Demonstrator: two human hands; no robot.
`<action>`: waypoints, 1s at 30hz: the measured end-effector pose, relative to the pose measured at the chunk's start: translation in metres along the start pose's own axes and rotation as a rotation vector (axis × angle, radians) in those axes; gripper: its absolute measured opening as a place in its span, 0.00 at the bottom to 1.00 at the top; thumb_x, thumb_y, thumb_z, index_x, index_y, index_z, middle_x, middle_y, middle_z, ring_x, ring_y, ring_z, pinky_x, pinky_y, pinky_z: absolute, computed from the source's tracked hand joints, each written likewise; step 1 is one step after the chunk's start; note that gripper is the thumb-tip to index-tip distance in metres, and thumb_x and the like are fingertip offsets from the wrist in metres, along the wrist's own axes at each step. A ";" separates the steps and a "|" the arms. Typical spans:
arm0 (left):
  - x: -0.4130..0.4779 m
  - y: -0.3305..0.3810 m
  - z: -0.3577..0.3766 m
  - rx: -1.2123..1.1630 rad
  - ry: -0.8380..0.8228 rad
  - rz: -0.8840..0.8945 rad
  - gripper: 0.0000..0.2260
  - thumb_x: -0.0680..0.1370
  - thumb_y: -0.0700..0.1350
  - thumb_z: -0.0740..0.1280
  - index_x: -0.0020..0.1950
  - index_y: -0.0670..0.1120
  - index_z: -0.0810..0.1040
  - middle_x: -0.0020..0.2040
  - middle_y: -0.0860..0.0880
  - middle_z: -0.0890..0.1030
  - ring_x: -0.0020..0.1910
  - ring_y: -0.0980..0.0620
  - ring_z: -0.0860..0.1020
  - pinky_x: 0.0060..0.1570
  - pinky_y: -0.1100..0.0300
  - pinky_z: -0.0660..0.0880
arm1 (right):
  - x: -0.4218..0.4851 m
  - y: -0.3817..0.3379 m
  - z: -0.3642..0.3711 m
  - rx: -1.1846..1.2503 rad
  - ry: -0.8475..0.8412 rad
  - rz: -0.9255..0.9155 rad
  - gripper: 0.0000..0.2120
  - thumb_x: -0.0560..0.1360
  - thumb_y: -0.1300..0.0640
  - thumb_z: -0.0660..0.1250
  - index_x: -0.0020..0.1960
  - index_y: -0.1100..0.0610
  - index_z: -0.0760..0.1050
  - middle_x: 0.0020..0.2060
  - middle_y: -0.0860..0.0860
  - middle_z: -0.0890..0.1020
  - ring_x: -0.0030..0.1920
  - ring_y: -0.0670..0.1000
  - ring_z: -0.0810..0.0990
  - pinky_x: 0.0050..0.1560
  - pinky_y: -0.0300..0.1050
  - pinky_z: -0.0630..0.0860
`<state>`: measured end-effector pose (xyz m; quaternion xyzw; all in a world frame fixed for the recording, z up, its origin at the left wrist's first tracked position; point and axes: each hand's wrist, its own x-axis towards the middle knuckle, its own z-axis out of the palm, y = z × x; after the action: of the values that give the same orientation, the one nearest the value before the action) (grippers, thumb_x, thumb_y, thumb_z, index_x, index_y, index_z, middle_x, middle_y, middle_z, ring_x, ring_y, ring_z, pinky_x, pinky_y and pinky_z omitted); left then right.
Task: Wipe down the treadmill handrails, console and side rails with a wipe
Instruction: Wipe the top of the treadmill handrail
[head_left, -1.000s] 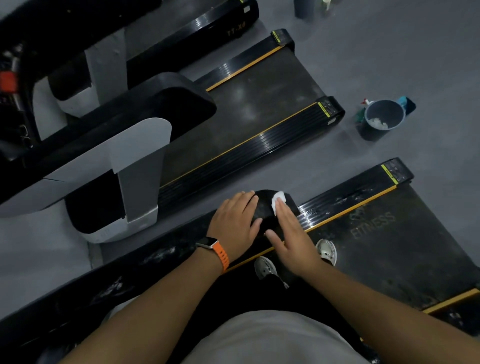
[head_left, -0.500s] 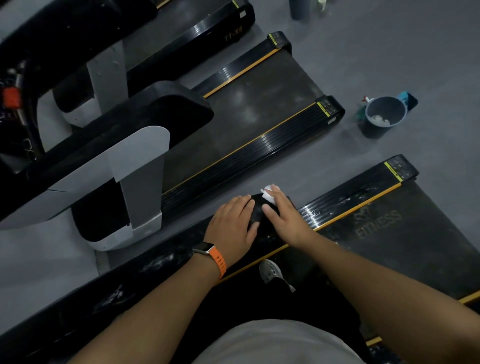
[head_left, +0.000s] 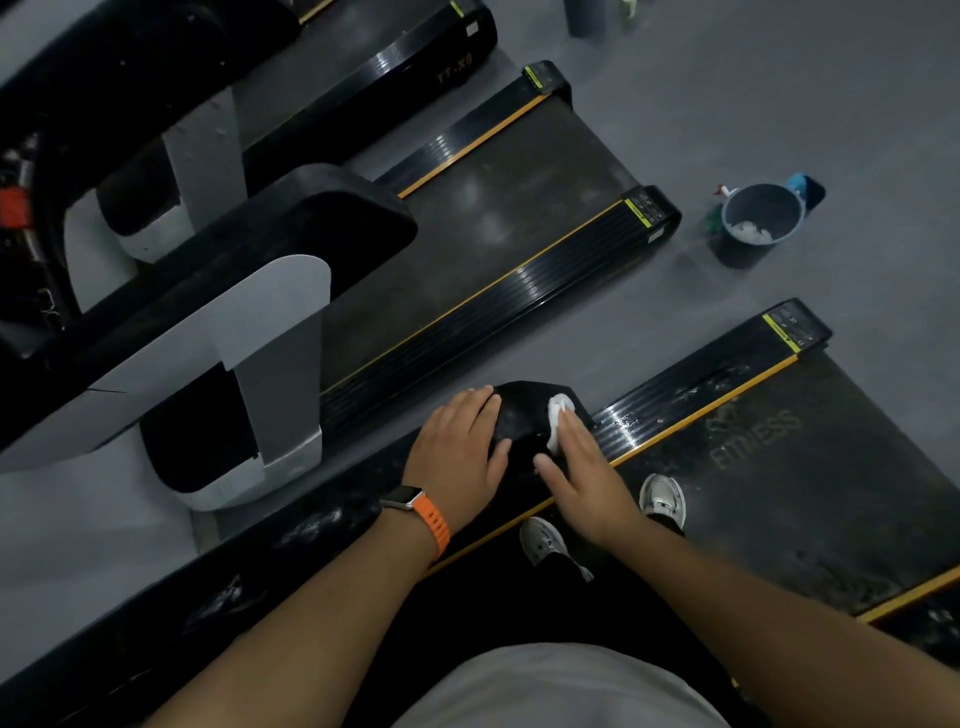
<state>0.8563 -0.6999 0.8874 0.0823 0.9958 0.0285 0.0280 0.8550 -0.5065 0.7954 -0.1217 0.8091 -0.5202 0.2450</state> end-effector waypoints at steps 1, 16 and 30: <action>-0.001 0.000 0.000 0.003 0.002 0.000 0.24 0.79 0.51 0.66 0.70 0.39 0.76 0.69 0.42 0.78 0.68 0.43 0.75 0.67 0.48 0.73 | 0.001 -0.003 0.001 0.014 -0.008 -0.017 0.42 0.81 0.27 0.50 0.86 0.50 0.46 0.85 0.44 0.48 0.82 0.38 0.43 0.83 0.45 0.49; -0.002 0.002 0.003 -0.029 -0.024 -0.041 0.24 0.79 0.49 0.70 0.71 0.39 0.75 0.71 0.41 0.77 0.70 0.42 0.75 0.70 0.47 0.72 | 0.018 -0.013 -0.004 0.090 -0.013 0.033 0.36 0.82 0.29 0.48 0.84 0.44 0.47 0.83 0.42 0.48 0.82 0.39 0.44 0.82 0.40 0.46; -0.005 0.002 0.007 -0.009 -0.031 -0.048 0.24 0.80 0.50 0.64 0.73 0.39 0.74 0.72 0.42 0.75 0.72 0.43 0.73 0.72 0.48 0.70 | 0.045 -0.013 -0.009 0.142 -0.046 0.098 0.31 0.86 0.36 0.50 0.84 0.47 0.51 0.85 0.48 0.53 0.82 0.39 0.46 0.82 0.43 0.44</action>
<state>0.8621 -0.6986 0.8807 0.0586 0.9968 0.0310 0.0444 0.8114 -0.5250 0.7984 -0.0762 0.7693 -0.5605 0.2969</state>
